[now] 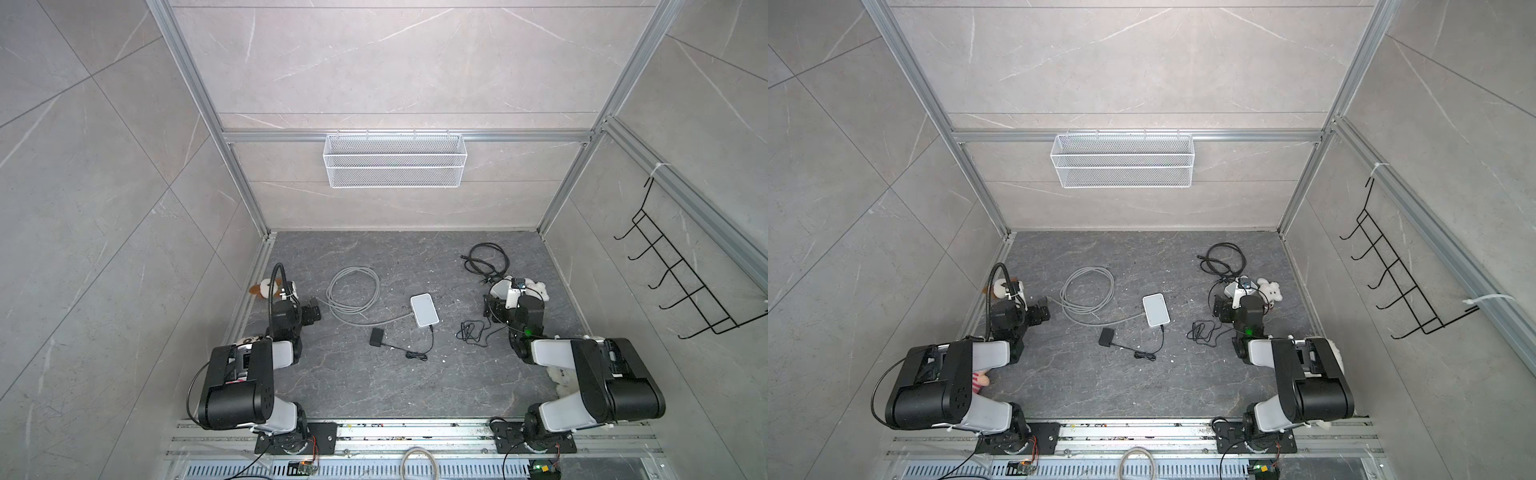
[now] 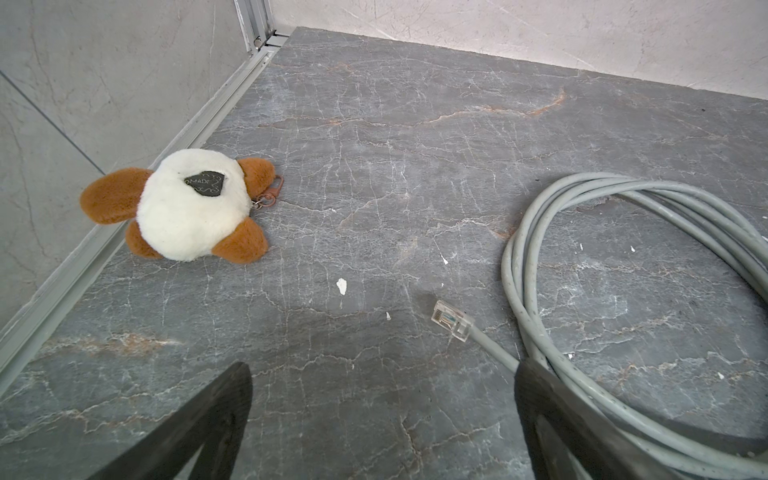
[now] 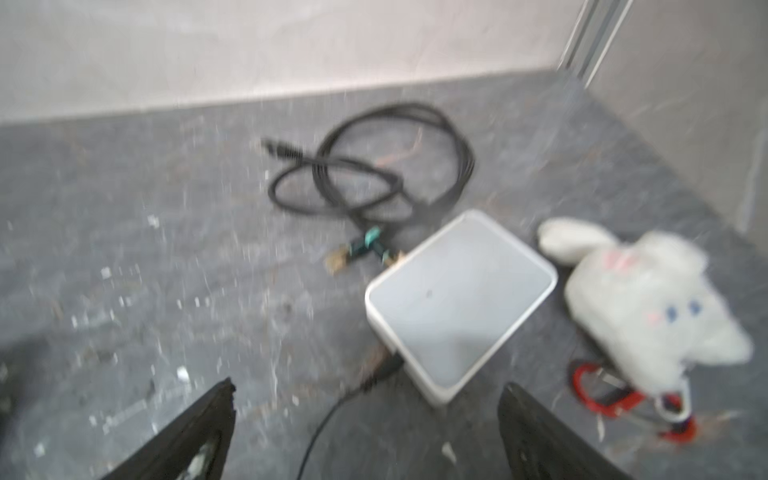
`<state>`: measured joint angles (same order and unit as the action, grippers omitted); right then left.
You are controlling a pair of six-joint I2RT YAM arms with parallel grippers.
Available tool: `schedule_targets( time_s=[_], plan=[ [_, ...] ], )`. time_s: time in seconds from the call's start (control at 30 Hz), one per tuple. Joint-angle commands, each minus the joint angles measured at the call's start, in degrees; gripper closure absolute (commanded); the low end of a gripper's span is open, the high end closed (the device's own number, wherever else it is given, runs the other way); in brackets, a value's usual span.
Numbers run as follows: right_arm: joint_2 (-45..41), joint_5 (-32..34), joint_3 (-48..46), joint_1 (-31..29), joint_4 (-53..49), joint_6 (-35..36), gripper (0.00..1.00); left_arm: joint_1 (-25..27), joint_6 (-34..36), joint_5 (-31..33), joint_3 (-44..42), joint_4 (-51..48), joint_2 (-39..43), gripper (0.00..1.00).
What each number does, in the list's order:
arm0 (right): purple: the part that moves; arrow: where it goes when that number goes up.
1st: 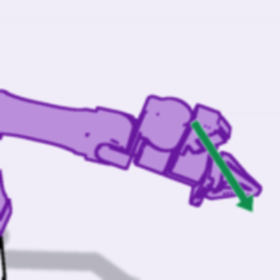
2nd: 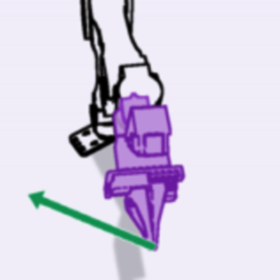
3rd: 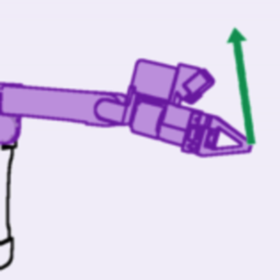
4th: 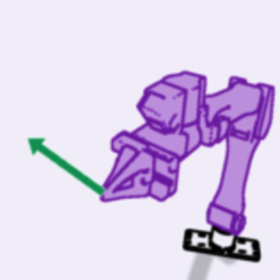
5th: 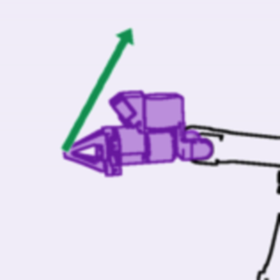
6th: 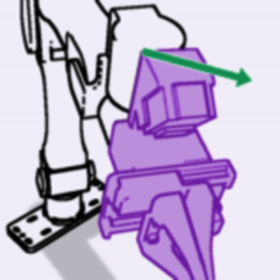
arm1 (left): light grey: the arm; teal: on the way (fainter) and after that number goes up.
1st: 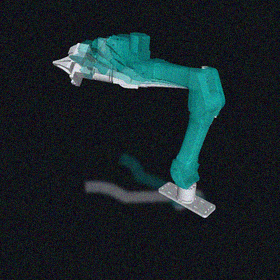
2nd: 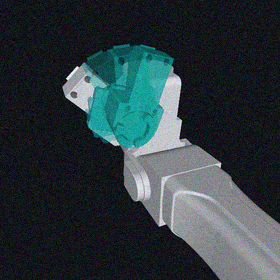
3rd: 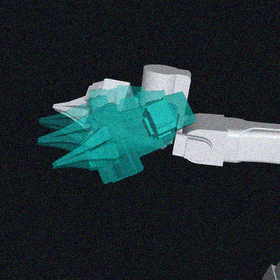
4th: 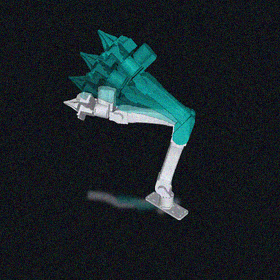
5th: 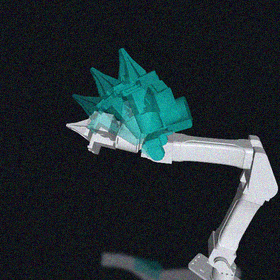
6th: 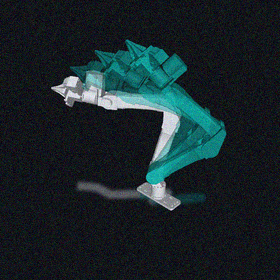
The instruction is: Insert the plug into the switch port
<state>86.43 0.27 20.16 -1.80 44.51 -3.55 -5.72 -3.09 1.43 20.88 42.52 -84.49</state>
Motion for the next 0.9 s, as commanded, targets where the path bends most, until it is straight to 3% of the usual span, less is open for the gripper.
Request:
schedule_targets(
  time_s=[0.0,0.13,0.87],
  plan=[
    [0.72,-1.69,-0.52,-0.3,8.2,1.96,0.0,0.18,0.46,0.49,0.74,2.96,-0.42,0.0],
    [0.38,1.11,0.2,-1.91,6.16,2.83,0.01,0.19,0.42,0.46,0.79,2.99,-0.35,0.0],
    [0.4,2.56,1.01,-3.21,4.4,3.82,0.01,0.29,0.52,0.53,0.75,3.05,-0.47,0.0]
  ],
)
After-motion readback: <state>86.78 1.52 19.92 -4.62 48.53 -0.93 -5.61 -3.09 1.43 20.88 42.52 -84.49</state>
